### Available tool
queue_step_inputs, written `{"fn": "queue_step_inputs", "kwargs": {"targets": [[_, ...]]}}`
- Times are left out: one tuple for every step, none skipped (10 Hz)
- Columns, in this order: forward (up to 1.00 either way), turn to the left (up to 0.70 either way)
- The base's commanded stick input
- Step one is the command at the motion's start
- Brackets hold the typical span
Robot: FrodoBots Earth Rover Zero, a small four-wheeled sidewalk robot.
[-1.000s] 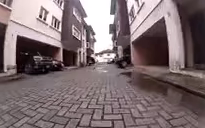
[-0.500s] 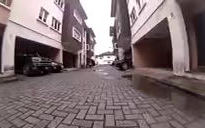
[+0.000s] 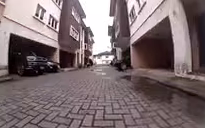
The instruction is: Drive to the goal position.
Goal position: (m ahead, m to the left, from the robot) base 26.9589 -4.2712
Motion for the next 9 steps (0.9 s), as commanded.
{"fn": "queue_step_inputs", "kwargs": {"targets": [[0.50, 0.00], [0.50, 0.00], [0.50, 0.00], [0.50, 0.00], [0.50, 0.00], [0.50, 0.00], [0.50, -0.14], [0.50, -0.49], [0.50, -0.50]]}}
